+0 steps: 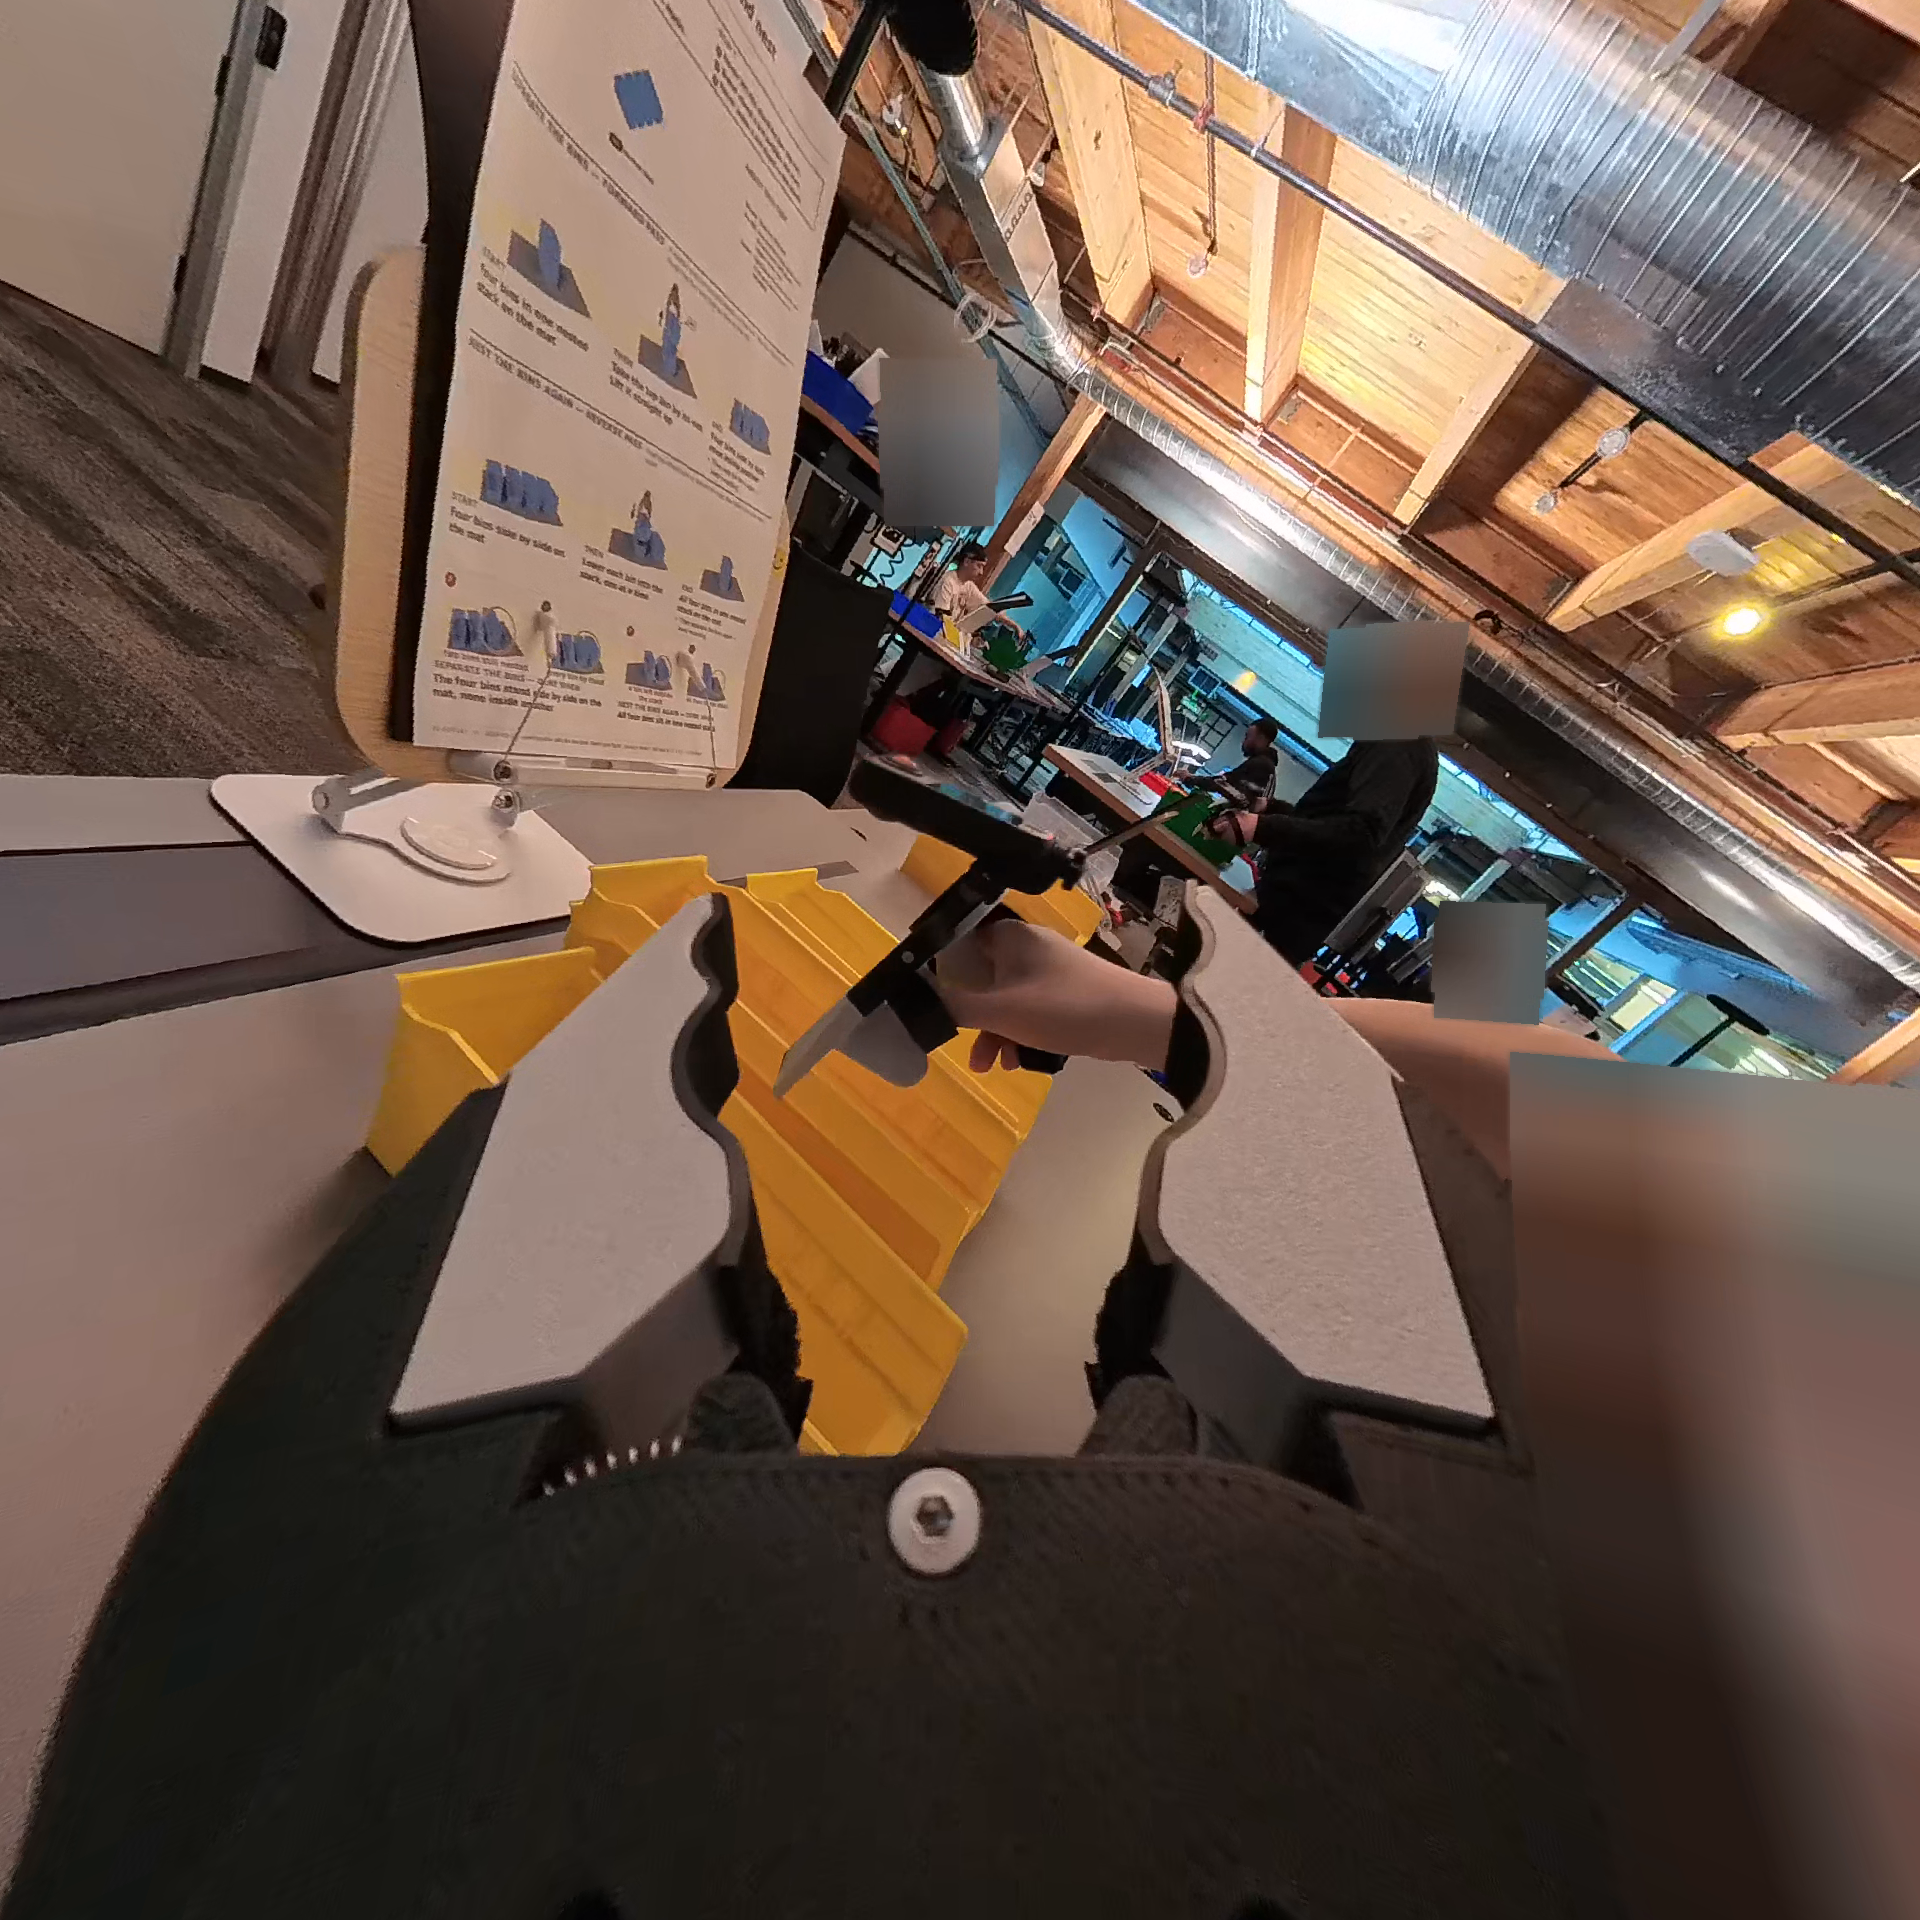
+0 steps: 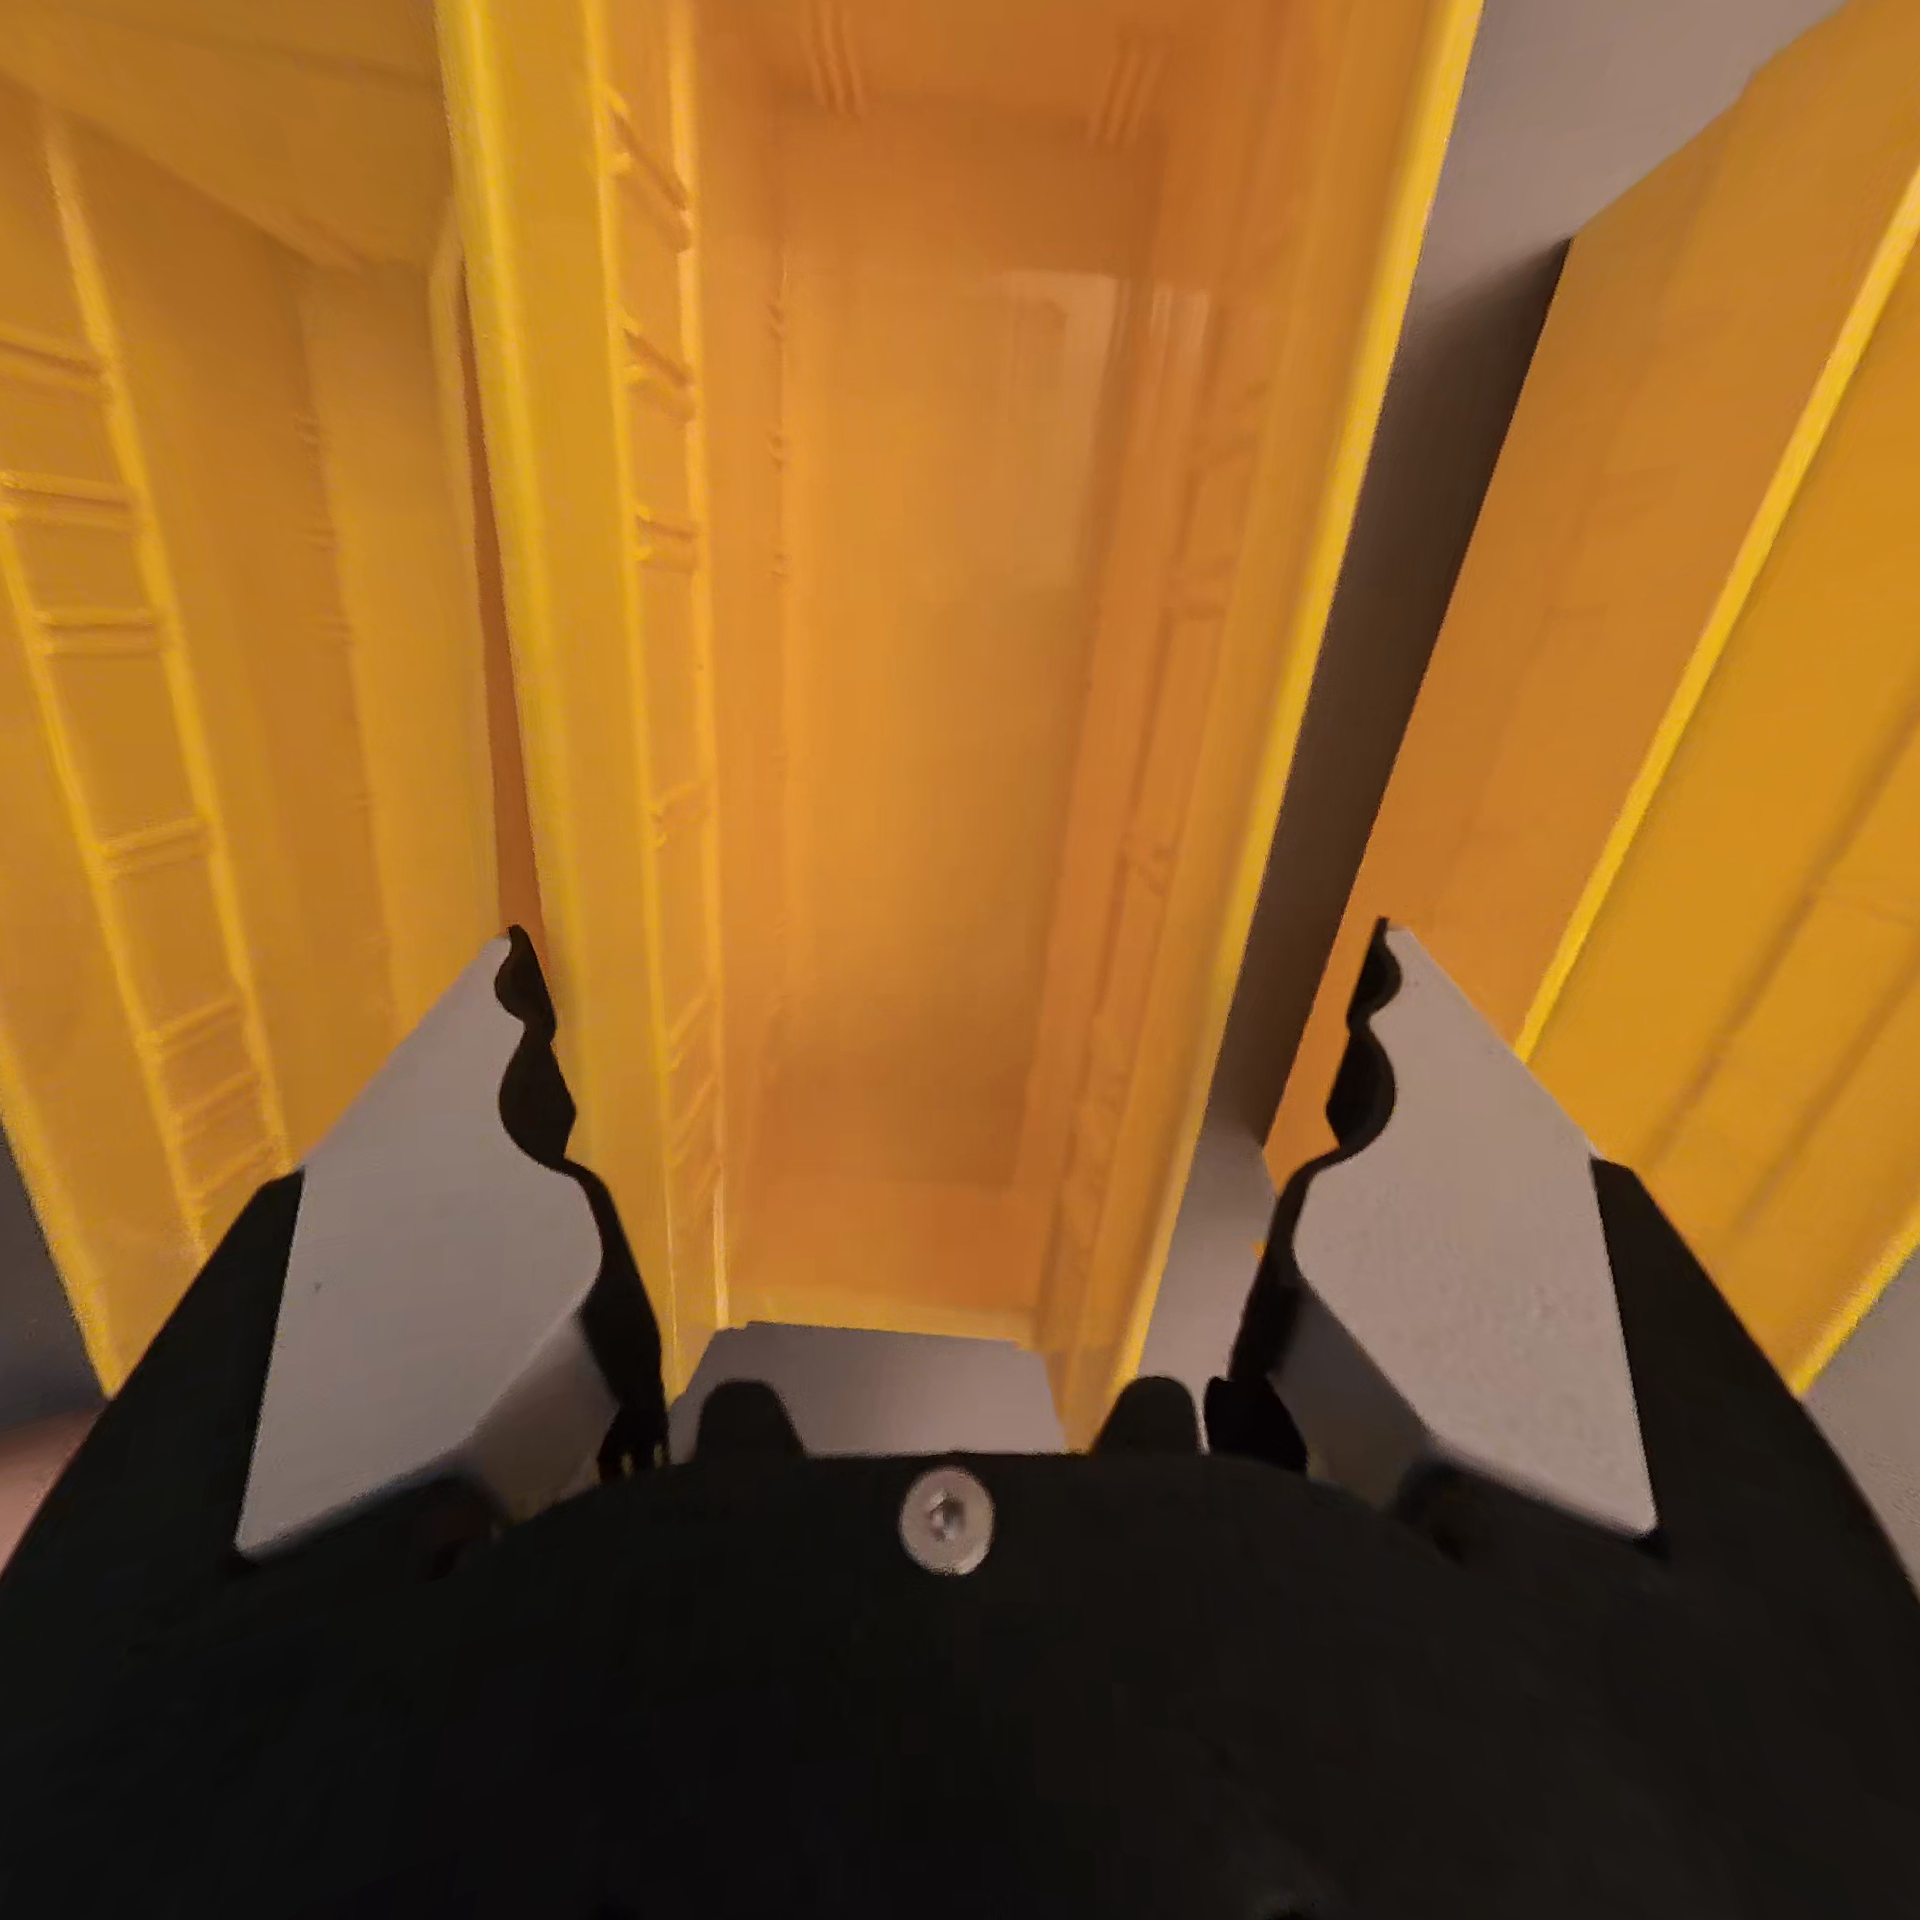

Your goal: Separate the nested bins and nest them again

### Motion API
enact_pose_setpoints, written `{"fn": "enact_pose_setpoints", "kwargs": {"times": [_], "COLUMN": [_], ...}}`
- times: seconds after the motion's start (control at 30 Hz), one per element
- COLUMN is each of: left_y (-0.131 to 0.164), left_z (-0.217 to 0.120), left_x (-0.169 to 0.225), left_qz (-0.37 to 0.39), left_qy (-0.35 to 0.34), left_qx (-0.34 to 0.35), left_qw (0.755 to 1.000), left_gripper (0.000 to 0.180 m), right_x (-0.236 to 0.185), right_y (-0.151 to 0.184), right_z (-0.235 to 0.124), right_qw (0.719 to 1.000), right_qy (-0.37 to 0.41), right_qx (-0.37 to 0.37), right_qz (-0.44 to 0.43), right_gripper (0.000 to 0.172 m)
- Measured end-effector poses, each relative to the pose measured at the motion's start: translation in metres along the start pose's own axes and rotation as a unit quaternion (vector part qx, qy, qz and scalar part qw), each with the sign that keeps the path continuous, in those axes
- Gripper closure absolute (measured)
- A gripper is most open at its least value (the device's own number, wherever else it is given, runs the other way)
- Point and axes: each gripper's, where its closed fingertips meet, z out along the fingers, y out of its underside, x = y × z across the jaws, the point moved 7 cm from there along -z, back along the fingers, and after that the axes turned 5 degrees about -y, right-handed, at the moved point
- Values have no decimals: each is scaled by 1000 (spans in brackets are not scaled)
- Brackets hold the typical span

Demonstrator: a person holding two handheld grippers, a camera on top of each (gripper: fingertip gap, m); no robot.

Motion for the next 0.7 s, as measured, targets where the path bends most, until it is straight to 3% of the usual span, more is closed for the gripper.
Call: {"fn": "enact_pose_setpoints", "kwargs": {"times": [0.23, 0.5, 0.7], "left_y": [1, 1, 1], "left_z": [2, 2, 1], "left_x": [4, 3, 3], "left_qz": [6, 3, 3], "left_qy": [5, 4, 5], "left_qx": [-6, -5, -3], "left_qw": [1000, 1000, 1000], "left_gripper": [97, 97, 97], "right_x": [-4, -5, 2], "right_y": [4, -1, 0], "right_z": [16, 14, 11], "right_qw": [999, 999, 999], "right_qy": [-2, -4, -3], "right_qx": [-34, -44, -41], "right_qz": [22, 13, 9], "right_gripper": [23, 48, 54]}}
